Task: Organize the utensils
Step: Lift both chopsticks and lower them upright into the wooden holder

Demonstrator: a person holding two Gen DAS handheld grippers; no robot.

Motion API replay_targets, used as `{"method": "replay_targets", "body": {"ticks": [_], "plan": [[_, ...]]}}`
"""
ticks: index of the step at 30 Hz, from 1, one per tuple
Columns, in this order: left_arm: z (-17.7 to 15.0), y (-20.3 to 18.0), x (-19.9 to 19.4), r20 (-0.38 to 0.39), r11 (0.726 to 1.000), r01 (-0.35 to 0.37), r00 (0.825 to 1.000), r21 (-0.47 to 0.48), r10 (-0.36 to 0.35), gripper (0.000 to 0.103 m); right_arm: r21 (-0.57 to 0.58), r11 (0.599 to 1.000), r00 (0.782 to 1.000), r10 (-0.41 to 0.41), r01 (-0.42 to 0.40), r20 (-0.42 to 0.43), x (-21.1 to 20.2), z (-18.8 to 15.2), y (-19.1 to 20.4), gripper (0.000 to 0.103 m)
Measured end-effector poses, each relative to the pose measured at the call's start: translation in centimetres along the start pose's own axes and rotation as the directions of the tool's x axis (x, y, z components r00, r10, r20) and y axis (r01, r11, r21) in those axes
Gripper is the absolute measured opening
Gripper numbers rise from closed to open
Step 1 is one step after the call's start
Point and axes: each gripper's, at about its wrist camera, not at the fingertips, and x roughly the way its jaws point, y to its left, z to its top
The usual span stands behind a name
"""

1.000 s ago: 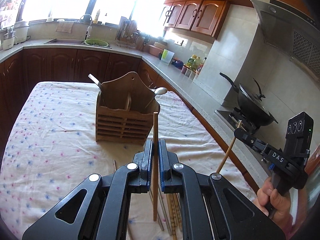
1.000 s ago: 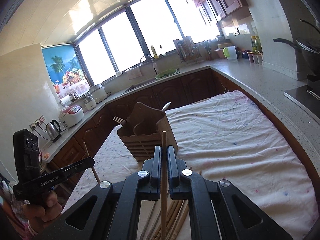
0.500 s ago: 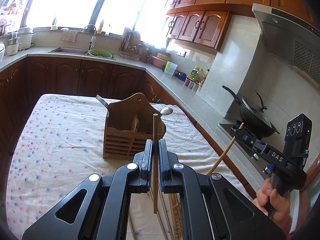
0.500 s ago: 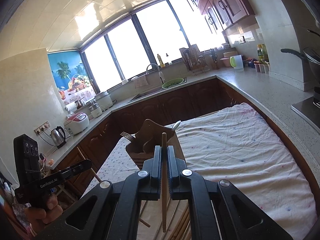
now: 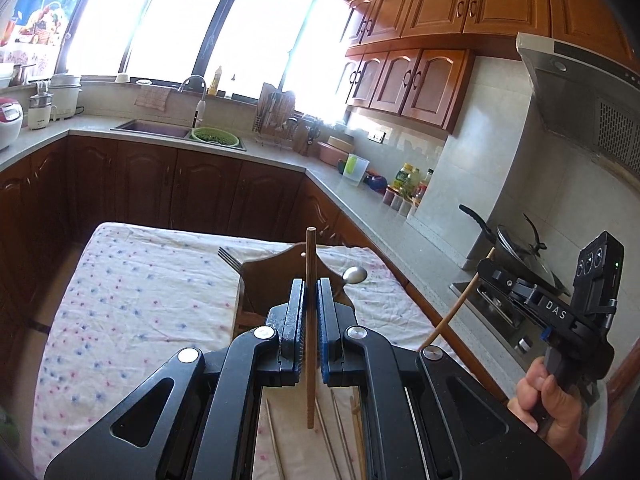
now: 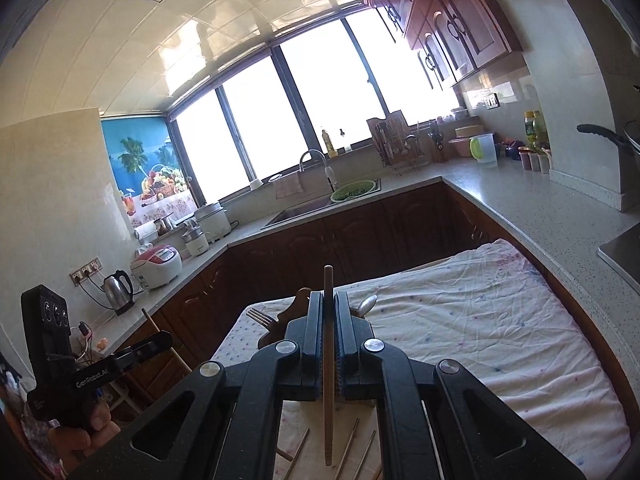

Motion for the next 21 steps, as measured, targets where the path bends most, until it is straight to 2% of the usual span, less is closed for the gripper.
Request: {"method": "replay_targets", "body": {"ticks": [6,15,18,21], "plan": [[2.5,0.3,0.2,0.065,1.000,-0.018,0.998,0.001,0.018,0.005,0.001,1.000,0.999,0.007,-0.008,0.032,1.5,1.6,0.3,0.005],[6.9,0.9,2.1,0.174,0.998,-0.064,0.983,0.005,0.062,0.005,-0.032,0.999,0.989,-0.024,0.029,0.144,3.9,5.4,1.7,0.005],[7.4,1.6,3.7,0.205,0.996,-0.094,0.974,-0.009,0.094,0.005,-0.046,0.997,0.985,-0.048,0.057,0.168,5.4,5.8,1.9,0.005],[7.2,2.8,5.5,0.201,0.993,-0.108,0.973,-0.039,0.114,0.005,-0.042,0.997,0.985,-0.056,0.063,0.166,7.3,5.6,1.9,0.005]]}}
